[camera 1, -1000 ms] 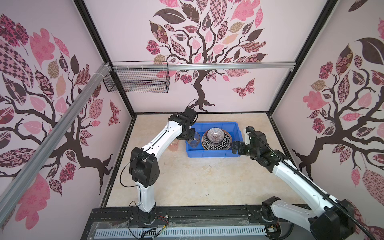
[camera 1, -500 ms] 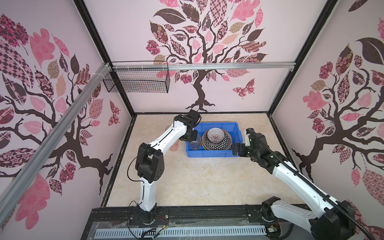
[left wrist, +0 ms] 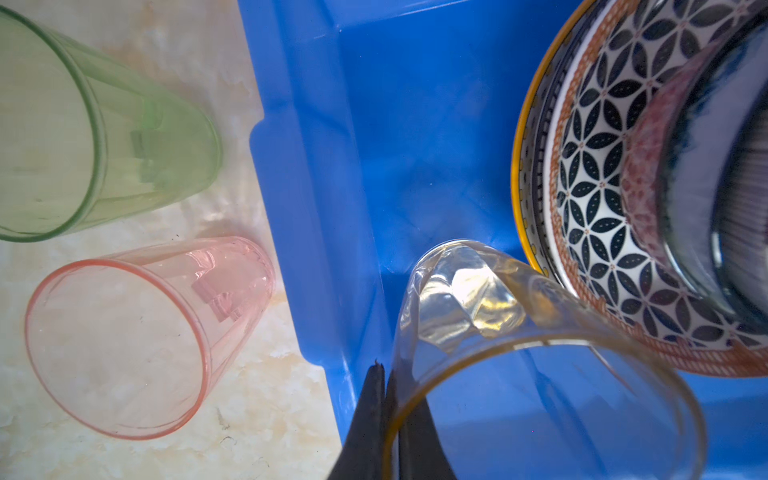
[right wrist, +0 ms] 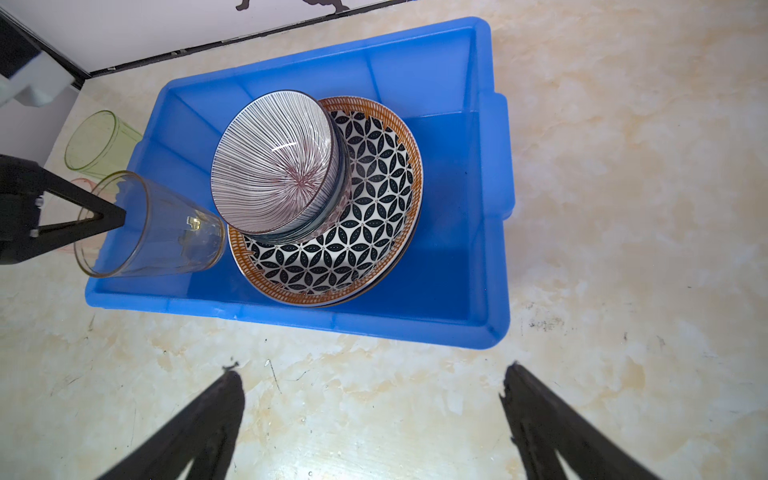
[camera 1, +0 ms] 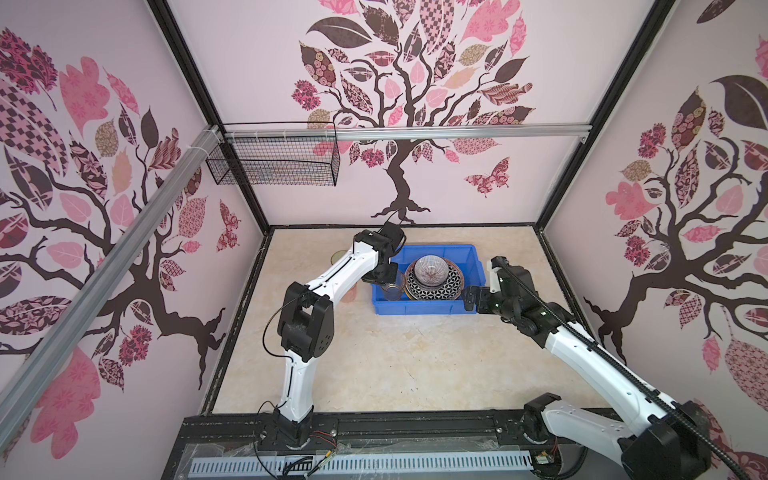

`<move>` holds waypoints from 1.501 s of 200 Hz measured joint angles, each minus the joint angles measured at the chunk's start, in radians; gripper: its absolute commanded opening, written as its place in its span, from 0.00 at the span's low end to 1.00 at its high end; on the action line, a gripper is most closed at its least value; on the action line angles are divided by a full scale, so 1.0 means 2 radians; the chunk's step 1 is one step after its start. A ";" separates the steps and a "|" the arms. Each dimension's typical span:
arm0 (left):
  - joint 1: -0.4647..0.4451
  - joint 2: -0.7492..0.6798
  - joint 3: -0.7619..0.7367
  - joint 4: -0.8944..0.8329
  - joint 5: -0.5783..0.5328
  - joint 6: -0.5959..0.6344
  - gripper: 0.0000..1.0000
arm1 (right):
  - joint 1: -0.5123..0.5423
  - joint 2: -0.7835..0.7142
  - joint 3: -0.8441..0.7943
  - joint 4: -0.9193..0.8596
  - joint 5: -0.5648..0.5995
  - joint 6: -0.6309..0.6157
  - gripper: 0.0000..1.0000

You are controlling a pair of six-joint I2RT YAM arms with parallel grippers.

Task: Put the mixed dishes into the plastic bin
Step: 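Carry the yellow cup over the bin's near corner with the left gripper, then lower the yellow cup into the bin beside the bowls and open the left gripper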

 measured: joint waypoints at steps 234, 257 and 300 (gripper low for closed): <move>-0.001 0.033 0.000 0.003 -0.002 -0.005 0.00 | 0.000 0.000 -0.016 0.000 -0.028 0.010 1.00; -0.001 0.033 0.000 0.004 -0.003 -0.007 0.05 | 0.000 0.000 -0.016 0.000 -0.029 0.010 1.00; -0.002 0.033 0.000 0.005 -0.004 -0.013 0.10 | 0.000 0.000 -0.016 0.000 -0.030 0.010 1.00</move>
